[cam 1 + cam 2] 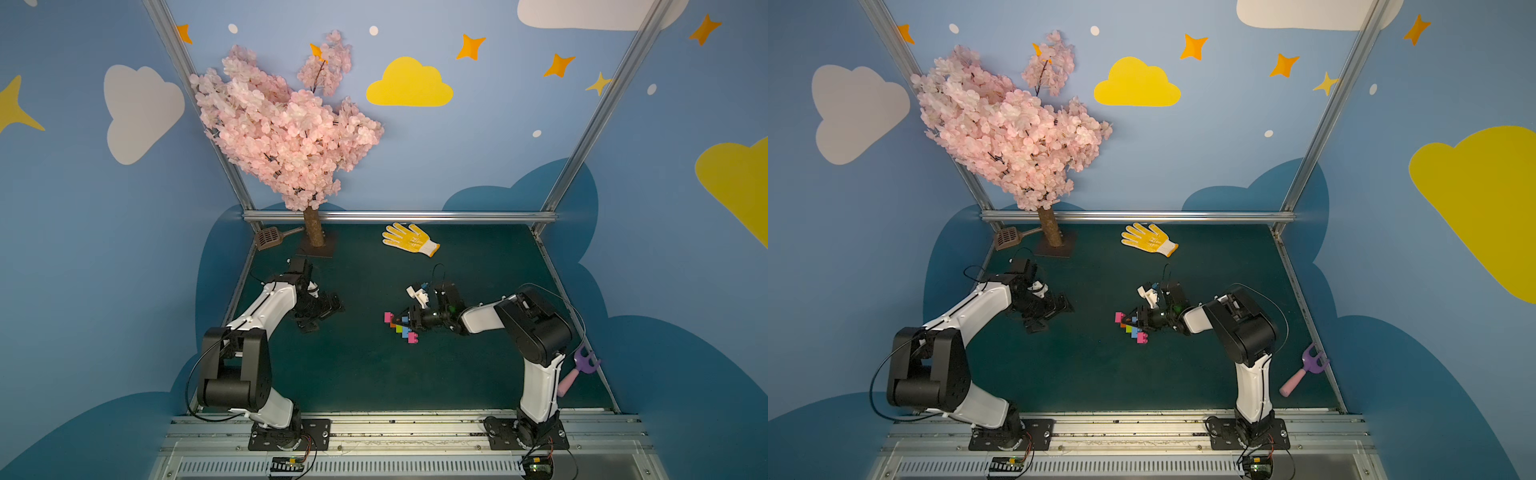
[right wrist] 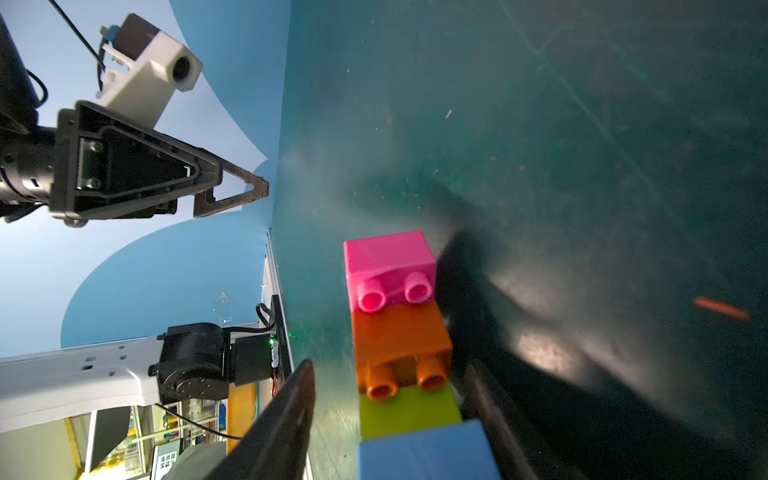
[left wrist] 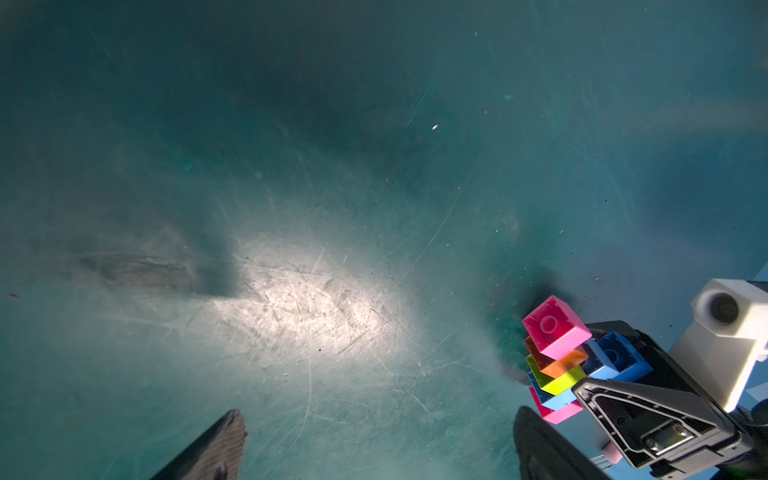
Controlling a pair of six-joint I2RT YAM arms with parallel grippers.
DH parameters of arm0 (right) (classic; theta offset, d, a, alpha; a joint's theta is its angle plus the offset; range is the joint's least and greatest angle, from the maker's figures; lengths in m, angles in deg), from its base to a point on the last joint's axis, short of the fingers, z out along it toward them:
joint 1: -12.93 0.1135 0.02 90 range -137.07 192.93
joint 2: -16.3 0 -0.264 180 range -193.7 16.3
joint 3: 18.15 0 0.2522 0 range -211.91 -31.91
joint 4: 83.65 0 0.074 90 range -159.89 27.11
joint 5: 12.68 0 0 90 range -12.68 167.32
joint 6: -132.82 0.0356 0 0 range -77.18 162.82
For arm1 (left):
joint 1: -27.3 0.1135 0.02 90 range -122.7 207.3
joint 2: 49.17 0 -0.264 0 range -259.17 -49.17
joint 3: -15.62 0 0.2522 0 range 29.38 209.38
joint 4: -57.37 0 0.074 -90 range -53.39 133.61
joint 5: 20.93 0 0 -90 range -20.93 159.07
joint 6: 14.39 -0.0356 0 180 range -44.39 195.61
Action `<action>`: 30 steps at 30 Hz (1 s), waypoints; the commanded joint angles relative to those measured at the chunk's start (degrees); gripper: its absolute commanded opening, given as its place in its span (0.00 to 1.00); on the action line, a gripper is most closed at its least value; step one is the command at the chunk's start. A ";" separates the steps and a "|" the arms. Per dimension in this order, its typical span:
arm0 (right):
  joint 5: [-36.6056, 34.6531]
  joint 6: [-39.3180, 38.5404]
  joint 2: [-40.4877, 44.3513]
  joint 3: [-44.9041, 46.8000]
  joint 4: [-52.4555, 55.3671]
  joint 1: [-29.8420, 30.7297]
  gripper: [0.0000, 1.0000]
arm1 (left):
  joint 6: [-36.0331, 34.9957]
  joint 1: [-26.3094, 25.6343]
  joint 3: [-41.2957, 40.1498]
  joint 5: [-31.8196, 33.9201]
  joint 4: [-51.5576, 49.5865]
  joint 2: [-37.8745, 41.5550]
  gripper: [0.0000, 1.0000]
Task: Assemble the letter y with lego
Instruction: Place the lego brick at the center of the board.
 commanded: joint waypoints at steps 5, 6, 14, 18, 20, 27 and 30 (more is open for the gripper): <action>-4.35 1.74 3.51 4.84 0.29 -3.05 0.67 | -0.21 0.19 -0.56 -0.57 -0.23 1.23 1.00; -4.46 1.78 3.97 5.18 0.43 -3.49 0.67 | -0.27 0.22 -0.61 -0.58 -0.16 1.21 1.00; -4.33 0.09 8.50 8.05 3.20 -8.40 0.71 | -0.30 0.24 -0.65 -0.45 -0.16 1.23 1.00; -2.69 -0.89 10.86 8.70 4.33 -12.39 0.72 | -0.26 0.24 -0.73 -0.56 0.02 1.18 1.00; -2.05 -1.57 12.17 10.43 5.44 -14.12 0.73 | -0.24 0.24 -0.73 -0.50 0.02 1.10 1.00; -0.88 -6.40 20.55 10.33 14.66 -21.56 0.75 | -0.36 0.24 -0.73 0.58 0.02 1.50 1.00; 0.12 -9.13 25.47 9.54 20.65 -27.49 0.75 | -0.31 0.23 -0.73 1.04 0.02 1.66 1.00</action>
